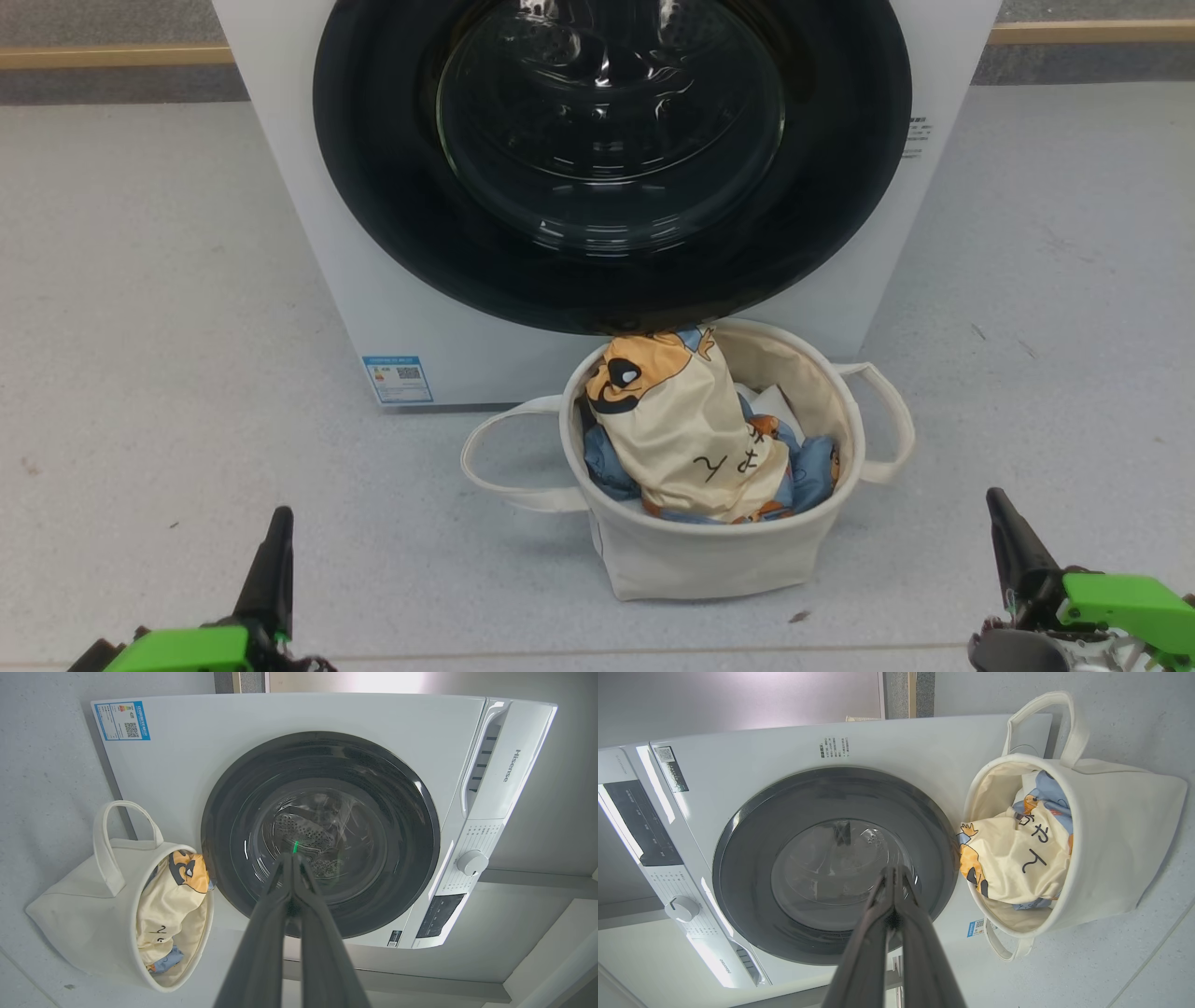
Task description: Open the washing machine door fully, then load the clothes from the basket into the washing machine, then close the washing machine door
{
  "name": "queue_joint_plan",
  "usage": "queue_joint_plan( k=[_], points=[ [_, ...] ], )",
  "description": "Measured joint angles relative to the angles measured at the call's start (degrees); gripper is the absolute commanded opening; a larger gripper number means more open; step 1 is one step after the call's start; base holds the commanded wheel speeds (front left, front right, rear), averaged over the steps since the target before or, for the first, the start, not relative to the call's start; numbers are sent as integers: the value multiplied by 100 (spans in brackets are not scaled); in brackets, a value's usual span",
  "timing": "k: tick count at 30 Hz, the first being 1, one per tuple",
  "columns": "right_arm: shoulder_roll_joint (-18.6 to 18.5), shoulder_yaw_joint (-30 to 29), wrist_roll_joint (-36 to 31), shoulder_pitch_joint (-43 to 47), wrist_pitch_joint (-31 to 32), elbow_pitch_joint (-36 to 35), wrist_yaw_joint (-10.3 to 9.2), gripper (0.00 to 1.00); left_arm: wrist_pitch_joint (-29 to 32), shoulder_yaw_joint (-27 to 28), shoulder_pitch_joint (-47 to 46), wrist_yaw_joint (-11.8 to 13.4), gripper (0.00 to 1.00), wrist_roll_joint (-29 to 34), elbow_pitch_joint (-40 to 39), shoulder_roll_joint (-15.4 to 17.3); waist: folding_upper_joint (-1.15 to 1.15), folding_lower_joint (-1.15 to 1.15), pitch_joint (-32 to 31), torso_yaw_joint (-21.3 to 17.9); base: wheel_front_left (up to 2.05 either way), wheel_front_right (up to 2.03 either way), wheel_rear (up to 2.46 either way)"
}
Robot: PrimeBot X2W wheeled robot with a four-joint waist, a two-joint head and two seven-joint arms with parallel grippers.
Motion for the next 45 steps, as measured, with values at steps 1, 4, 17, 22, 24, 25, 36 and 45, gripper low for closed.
queue_joint_plan(
  k=[1,4,17,22,24,25,36,45],
  points=[
    [0,0,0,0,0,0,0,0,0,0,0,0,0,0,0,0,0,0,0,0,0,0,0],
    [0,0,0,0,0,0,-1,0,-1,0,0,0,0,0,0,0,0,0,0,0,0,0,0],
    [0,0,0,0,0,0,-1,0,0,0,0,0,0,0,0,0,0,0,0,0,0,0,0],
    [1,0,0,0,0,0,-1,0,0,0,0,0,0,0,0,0,0,0,0,0,0,0,0],
    [1,0,0,0,0,0,-1,0,0,0,0,0,0,0,0,0,0,0,0,0,0,0,0],
    [1,0,0,0,0,0,0,0,0,0,0,0,0,0,0,0,0,0,0,0,0,0,0],
    [1,0,0,0,0,0,-1,0,0,0,0,0,0,0,0,0,0,0,0,0,0,0,0],
    [1,0,0,0,0,0,-1,0,0,0,0,0,0,0,0,0,0,0,0,0,0,0,0]
  ],
)
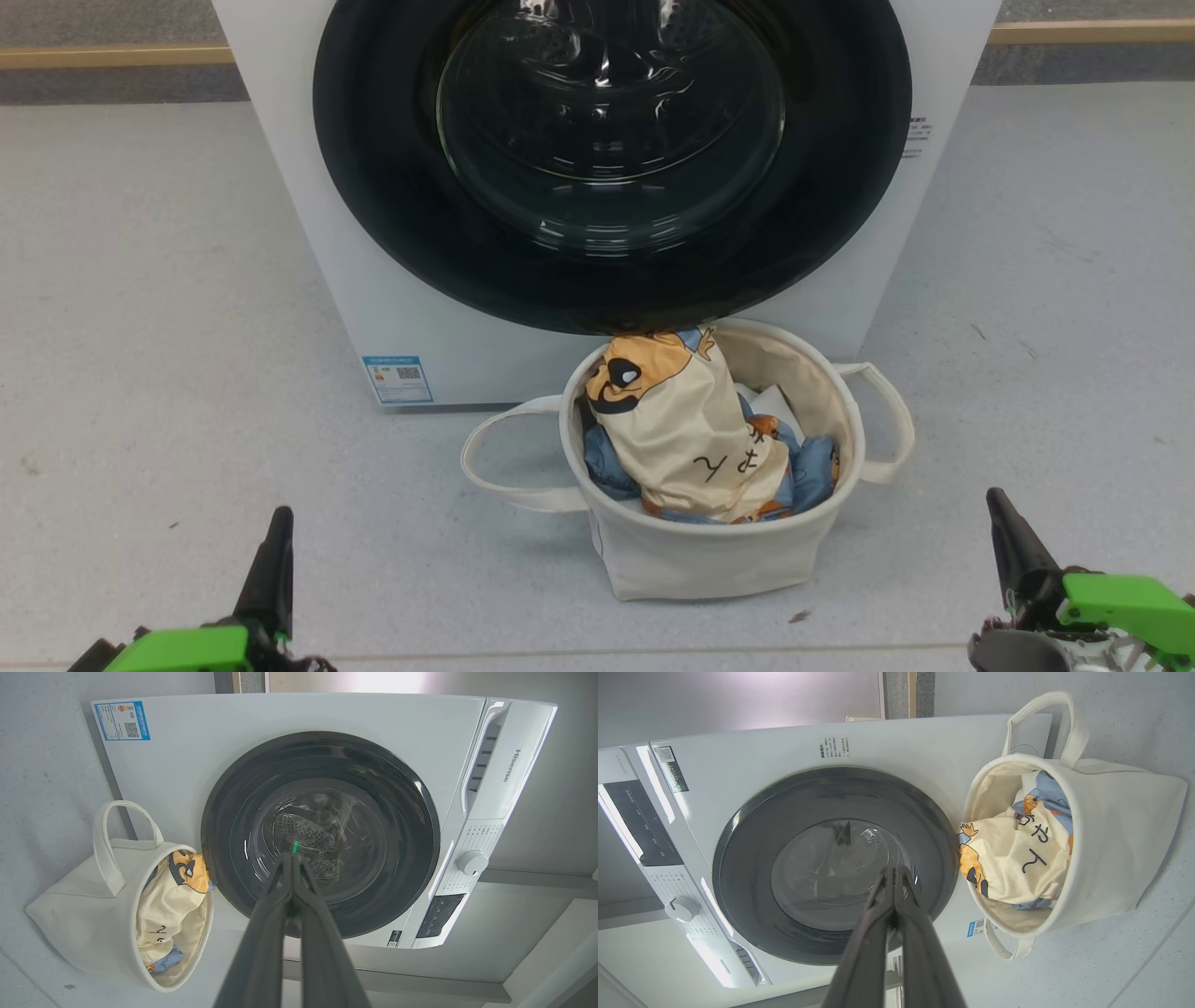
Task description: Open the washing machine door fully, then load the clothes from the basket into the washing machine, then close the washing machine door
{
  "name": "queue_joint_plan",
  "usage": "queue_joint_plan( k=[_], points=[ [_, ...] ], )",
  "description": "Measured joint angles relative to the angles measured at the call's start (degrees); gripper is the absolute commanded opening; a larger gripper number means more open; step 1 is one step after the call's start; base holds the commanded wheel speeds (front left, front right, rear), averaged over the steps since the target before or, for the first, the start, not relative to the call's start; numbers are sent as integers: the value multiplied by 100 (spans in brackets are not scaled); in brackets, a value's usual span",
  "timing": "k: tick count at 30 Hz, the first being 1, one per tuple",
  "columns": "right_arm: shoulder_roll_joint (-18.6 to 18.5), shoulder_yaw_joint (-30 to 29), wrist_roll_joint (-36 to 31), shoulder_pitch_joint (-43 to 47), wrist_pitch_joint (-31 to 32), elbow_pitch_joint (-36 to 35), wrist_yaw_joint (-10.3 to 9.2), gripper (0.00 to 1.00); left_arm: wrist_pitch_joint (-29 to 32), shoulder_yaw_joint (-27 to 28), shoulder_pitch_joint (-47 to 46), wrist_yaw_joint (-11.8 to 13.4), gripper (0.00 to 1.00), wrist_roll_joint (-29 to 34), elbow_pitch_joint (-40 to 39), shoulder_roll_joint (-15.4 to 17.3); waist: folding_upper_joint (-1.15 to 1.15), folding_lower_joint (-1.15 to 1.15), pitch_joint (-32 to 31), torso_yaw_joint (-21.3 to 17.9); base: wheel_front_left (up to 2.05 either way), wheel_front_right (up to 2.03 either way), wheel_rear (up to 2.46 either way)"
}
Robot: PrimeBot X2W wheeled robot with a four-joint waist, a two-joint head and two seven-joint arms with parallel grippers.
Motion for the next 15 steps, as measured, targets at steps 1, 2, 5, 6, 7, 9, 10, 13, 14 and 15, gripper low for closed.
queue_joint_plan(
  k=[1,2,5,6,7,9,10,13,14,15],
  points=[
    [0,0,0,0,0,0,0,0,0,0,0,0,0,0,0,0,0,0,0,0,0,0,0],
    [0,0,0,0,0,0,0,0,0,0,0,0,0,0,0,0,0,0,0,0,0,0,0],
    [0,0,0,0,0,0,0,0,0,0,0,0,0,0,0,0,0,0,0,0,0,0,0],
    [0,0,0,0,0,0,0,0,0,0,0,0,0,0,0,0,0,0,0,0,0,0,0],
    [0,0,0,0,0,0,1,0,0,0,0,0,0,0,0,0,0,0,0,0,0,0,0],
    [0,0,0,0,0,0,0,0,0,0,0,0,0,0,0,0,0,0,0,0,0,0,0],
    [0,0,0,0,0,0,0,0,0,0,0,0,0,0,0,0,0,0,0,0,0,0,0],
    [0,0,0,0,0,0,0,0,0,0,0,0,0,0,0,-1,0,0,0,0,0,0,0],
    [0,0,0,0,0,0,0,0,0,0,0,0,0,0,0,-1,0,0,0,0,0,0,0],
    [0,0,0,0,0,0,0,0,0,0,0,0,0,0,0,-1,0,0,0,0,0,0,0]
  ],
)
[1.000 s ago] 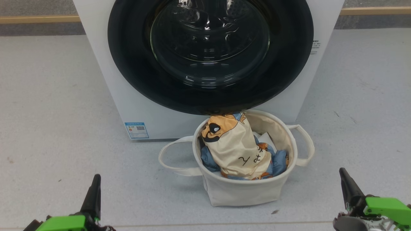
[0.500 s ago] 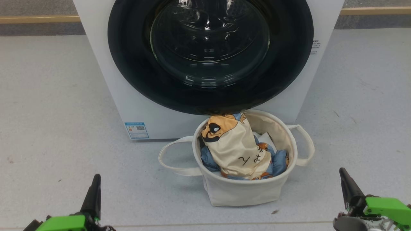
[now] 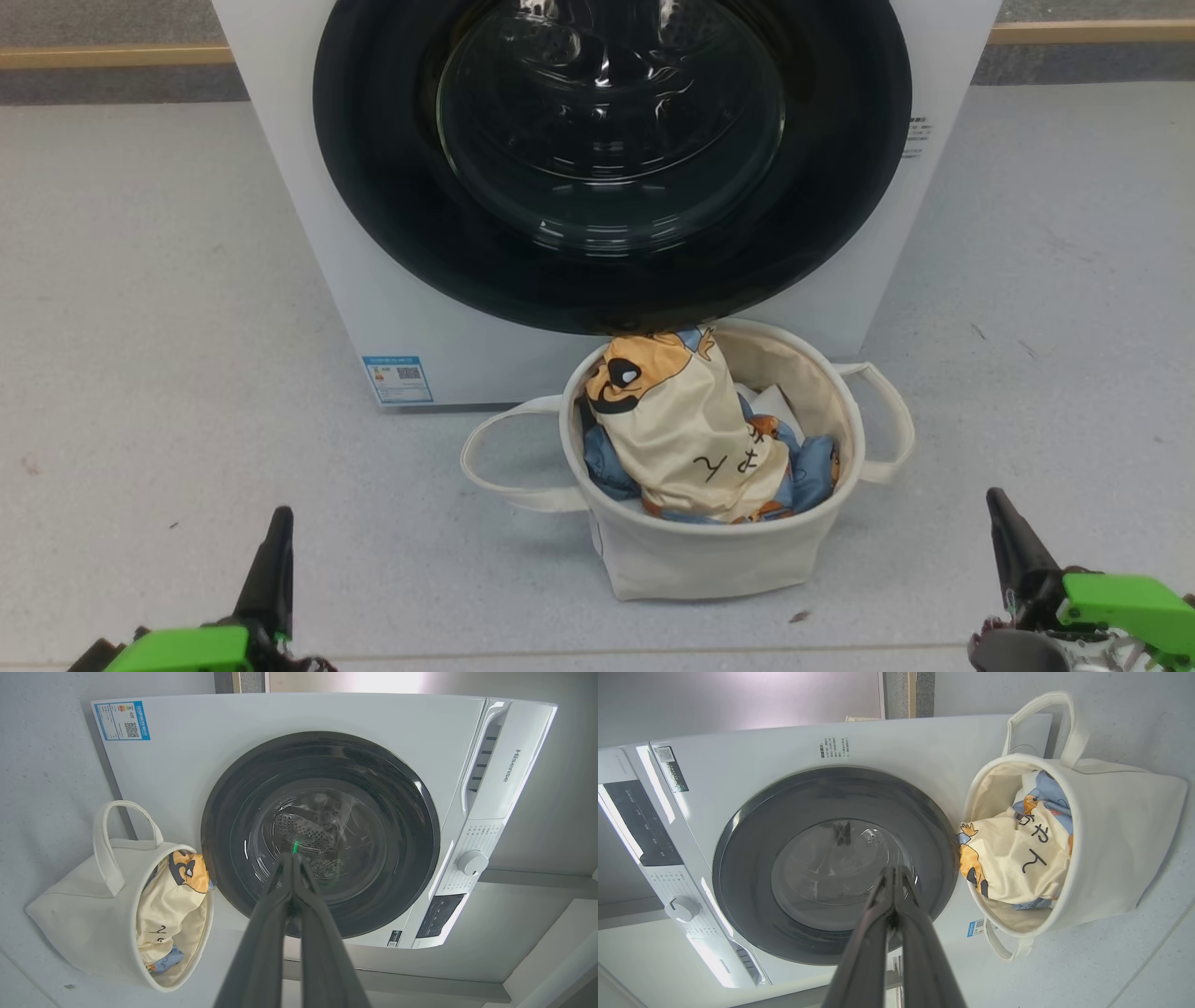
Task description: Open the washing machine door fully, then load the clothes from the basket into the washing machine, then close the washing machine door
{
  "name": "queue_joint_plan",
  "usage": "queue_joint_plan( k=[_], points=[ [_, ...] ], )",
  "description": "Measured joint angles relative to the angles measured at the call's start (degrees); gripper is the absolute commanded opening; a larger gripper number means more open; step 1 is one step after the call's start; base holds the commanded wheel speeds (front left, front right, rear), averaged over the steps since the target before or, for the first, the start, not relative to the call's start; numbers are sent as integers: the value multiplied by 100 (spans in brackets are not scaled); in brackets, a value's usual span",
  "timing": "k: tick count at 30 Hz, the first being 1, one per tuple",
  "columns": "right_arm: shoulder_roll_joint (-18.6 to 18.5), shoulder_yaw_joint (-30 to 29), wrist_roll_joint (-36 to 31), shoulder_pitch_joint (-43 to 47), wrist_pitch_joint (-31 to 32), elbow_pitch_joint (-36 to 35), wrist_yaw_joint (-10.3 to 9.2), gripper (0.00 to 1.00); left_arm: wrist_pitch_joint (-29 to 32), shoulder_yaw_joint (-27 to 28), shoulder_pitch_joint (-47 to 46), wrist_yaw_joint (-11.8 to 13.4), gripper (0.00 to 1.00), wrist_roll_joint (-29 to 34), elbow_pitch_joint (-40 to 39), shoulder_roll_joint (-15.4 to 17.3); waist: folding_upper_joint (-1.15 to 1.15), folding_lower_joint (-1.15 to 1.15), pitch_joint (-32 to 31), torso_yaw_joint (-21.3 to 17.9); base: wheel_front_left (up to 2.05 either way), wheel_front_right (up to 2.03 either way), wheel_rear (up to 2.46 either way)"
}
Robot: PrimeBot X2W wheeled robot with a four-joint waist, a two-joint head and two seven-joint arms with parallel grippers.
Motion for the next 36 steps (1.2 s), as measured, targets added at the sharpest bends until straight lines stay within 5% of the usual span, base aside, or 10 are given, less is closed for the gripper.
queue_joint_plan(
  k=[1,7,21,36],
  points=[
    [0,0,0,0,0,0,0,100,0,0,0,0,100,0,0,0,0,0,0,0,0,0,0],
    [51,16,0,254,-10,438,1,100,-11,-41,270,7,100,-1,443,-62,0,0,5,-2,0,0,0],
    [49,-33,-221,291,-214,220,1,100,-240,-216,301,5,100,1,432,-65,0,1,21,26,0,0,0],
    [52,-96,-1000,238,-448,-175,1,100,-474,-209,225,5,100,956,38,-64,0,1,10,54,0,0,0]
  ],
)
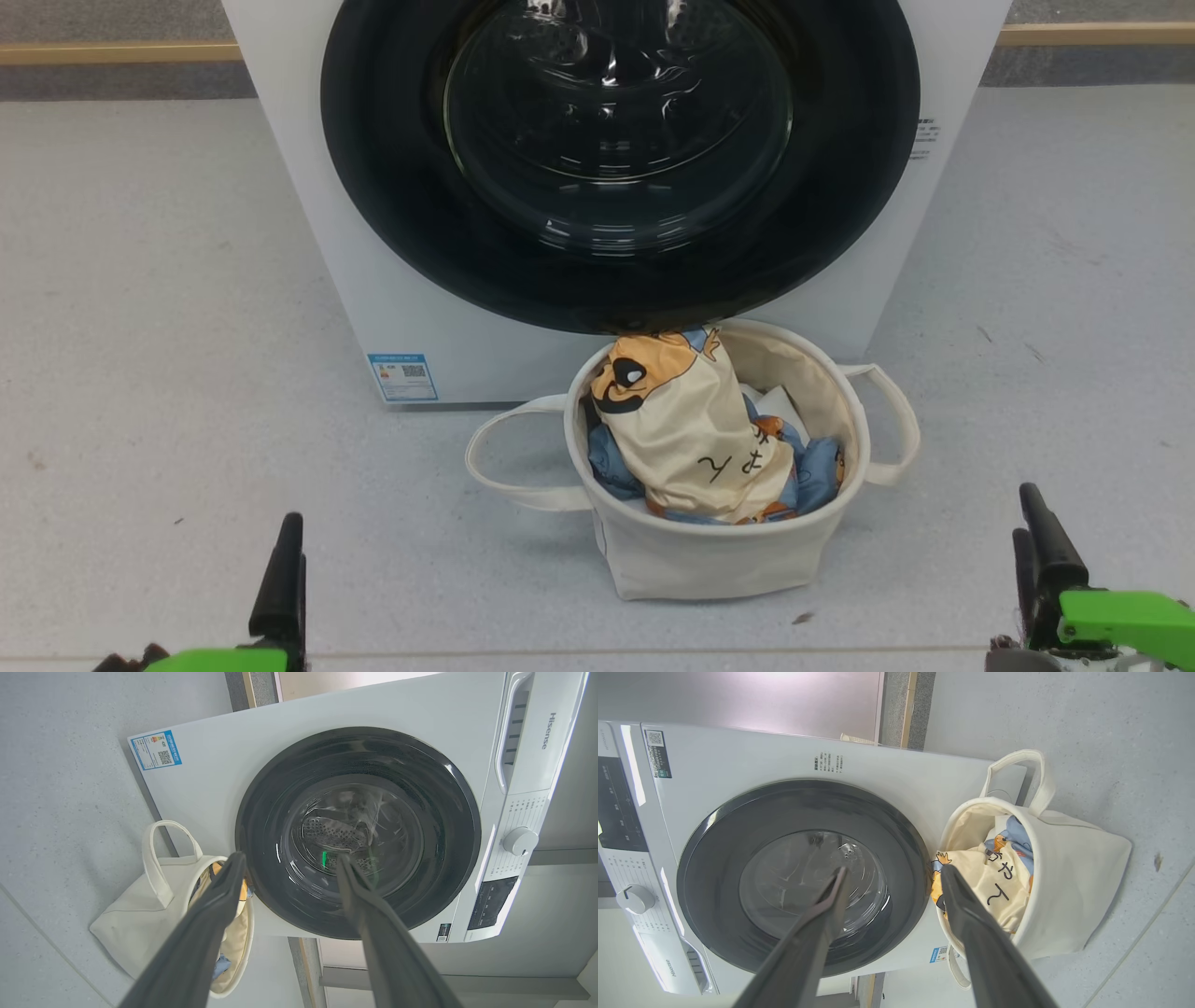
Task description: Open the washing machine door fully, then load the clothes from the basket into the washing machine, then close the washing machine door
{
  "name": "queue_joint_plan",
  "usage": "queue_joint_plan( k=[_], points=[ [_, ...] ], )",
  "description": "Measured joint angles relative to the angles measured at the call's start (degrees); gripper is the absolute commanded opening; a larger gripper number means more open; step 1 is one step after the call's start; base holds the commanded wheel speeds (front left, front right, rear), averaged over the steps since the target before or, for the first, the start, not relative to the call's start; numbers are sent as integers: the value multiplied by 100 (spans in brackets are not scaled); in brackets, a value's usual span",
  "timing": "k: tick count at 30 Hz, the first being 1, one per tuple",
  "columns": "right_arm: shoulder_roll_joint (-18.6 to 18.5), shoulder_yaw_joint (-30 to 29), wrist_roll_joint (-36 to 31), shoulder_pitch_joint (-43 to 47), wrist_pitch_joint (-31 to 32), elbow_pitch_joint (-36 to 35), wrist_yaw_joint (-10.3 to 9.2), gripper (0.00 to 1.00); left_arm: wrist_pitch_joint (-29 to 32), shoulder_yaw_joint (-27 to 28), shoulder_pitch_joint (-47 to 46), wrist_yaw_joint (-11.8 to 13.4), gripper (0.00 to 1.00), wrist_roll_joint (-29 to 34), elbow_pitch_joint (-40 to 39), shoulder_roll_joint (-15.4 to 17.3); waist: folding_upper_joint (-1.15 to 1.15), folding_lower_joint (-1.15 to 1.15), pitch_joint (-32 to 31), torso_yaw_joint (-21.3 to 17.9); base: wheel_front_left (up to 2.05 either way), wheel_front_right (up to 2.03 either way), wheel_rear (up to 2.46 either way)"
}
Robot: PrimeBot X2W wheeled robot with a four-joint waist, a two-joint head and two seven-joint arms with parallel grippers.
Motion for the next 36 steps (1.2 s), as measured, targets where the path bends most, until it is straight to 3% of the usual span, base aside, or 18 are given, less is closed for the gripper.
queue_joint_plan(
  k=[11,24,36],
  points=[
    [-1,162,-915,-129,-175,-359,0,100,-151,-190,-142,111,100,1094,-502,2,0,0,-4,29,0,0,0],
    [-101,654,-2666,-372,-402,-557,0,100,-398,-782,-343,603,100,2640,-749,9,0,0,3,94,0,0,0],
    [-130,657,-3901,-489,-604,-405,0,100,-580,-1279,-544,1071,100,3944,-517,26,0,0,11,194,0,0,0]
  ],
)
